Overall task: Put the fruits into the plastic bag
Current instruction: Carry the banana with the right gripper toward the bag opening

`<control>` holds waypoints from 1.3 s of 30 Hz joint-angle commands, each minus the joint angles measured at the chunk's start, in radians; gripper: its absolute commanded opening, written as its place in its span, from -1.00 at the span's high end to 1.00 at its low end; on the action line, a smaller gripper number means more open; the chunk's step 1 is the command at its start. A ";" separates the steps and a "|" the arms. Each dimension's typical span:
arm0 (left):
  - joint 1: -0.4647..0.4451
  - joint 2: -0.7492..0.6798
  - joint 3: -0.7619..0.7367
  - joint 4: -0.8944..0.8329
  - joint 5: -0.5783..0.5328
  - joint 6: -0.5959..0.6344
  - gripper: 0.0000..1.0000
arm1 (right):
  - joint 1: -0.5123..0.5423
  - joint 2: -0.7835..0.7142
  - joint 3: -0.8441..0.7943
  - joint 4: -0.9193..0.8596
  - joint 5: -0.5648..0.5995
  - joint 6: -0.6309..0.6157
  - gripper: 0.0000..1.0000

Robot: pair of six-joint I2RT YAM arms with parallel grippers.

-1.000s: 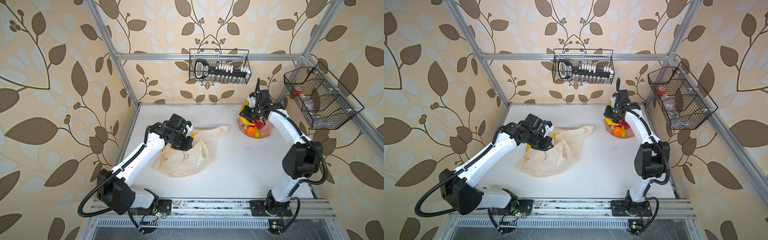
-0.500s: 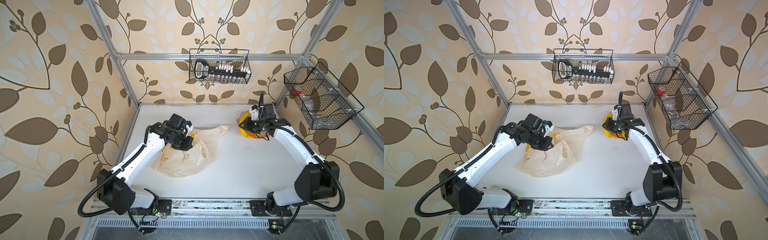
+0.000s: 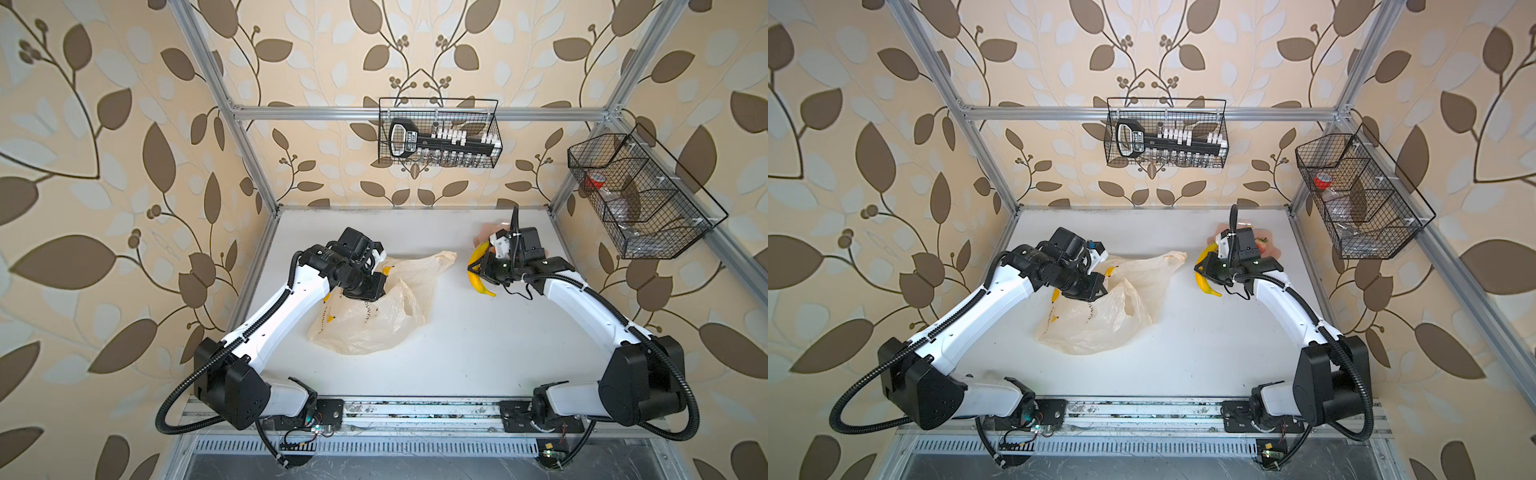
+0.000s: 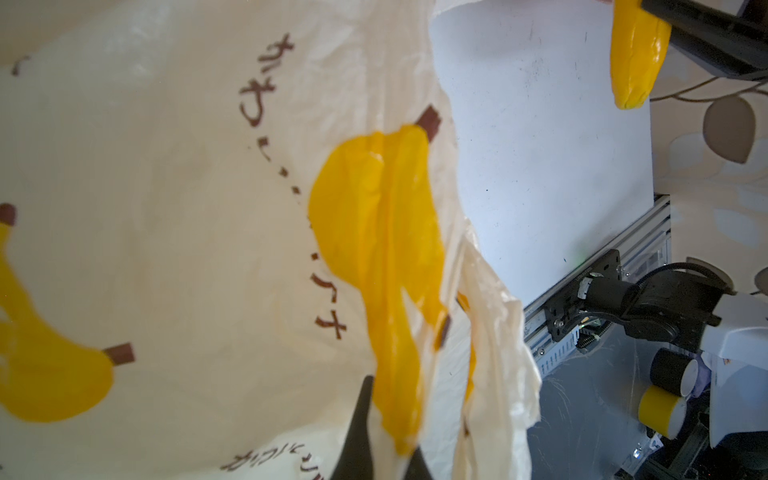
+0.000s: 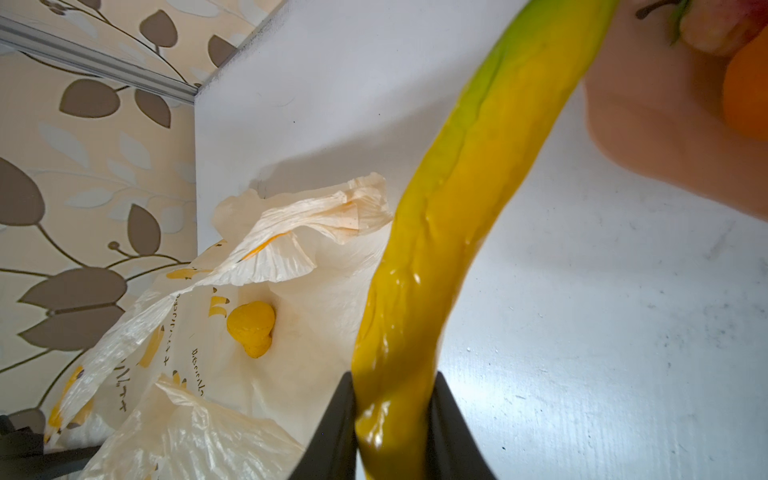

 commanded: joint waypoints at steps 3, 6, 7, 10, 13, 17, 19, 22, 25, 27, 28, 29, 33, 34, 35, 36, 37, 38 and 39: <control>0.000 -0.027 0.016 0.004 0.016 -0.007 1.00 | 0.028 -0.007 -0.016 0.027 -0.018 0.019 0.69; 0.000 -0.026 0.019 0.002 0.013 -0.007 1.00 | 0.044 -0.001 -0.019 0.043 -0.022 0.034 0.68; 0.000 -0.026 0.020 0.002 0.013 -0.007 1.00 | 0.049 0.002 -0.020 0.050 -0.024 0.040 0.68; 0.000 -0.026 0.019 0.002 0.002 -0.007 1.00 | 0.065 0.009 -0.018 0.069 -0.032 0.055 0.68; 0.000 -0.026 0.022 0.006 -0.003 -0.006 1.00 | 0.085 0.021 -0.024 0.103 -0.056 0.081 0.69; 0.000 -0.015 0.035 0.003 0.005 -0.007 1.00 | 0.131 0.038 -0.030 0.147 -0.069 0.122 0.69; 0.000 -0.015 0.040 0.005 0.007 -0.007 1.00 | 0.156 0.047 -0.038 0.183 -0.078 0.152 0.69; 0.000 -0.016 0.036 0.005 0.008 -0.008 1.00 | 0.193 0.066 -0.041 0.215 -0.080 0.183 0.69; 0.000 -0.014 0.035 0.006 0.014 -0.010 1.00 | 0.224 0.091 -0.041 0.247 -0.086 0.207 0.70; 0.000 -0.012 0.035 0.006 0.018 -0.010 1.00 | 0.239 0.109 -0.041 0.272 -0.094 0.231 0.70; 0.000 -0.012 0.035 0.008 0.019 -0.009 1.00 | 0.243 0.113 -0.041 0.277 -0.097 0.235 0.70; 0.000 -0.010 0.035 0.007 0.019 -0.008 1.00 | 0.246 0.119 -0.040 0.284 -0.099 0.240 0.70; 0.000 -0.009 0.035 0.009 0.027 -0.008 1.00 | 0.275 0.166 -0.025 0.333 -0.114 0.277 0.71; 0.000 -0.009 0.037 0.009 0.027 -0.008 1.00 | 0.292 0.184 -0.009 0.345 -0.119 0.286 0.71; 0.000 -0.009 0.036 0.009 0.028 -0.008 1.00 | 0.301 0.194 0.000 0.346 -0.122 0.288 0.71; 0.000 -0.009 0.038 0.008 0.028 -0.008 1.00 | 0.308 0.199 0.006 0.345 -0.124 0.290 0.71; 0.000 -0.008 0.041 0.007 0.028 -0.008 1.00 | 0.316 0.205 0.012 0.344 -0.126 0.294 0.71; 0.000 -0.008 0.042 0.006 0.028 -0.008 1.00 | 0.325 0.205 0.012 0.345 -0.126 0.298 0.71; 0.001 -0.009 0.042 0.006 0.027 -0.008 1.00 | 0.332 0.205 0.011 0.346 -0.126 0.302 0.71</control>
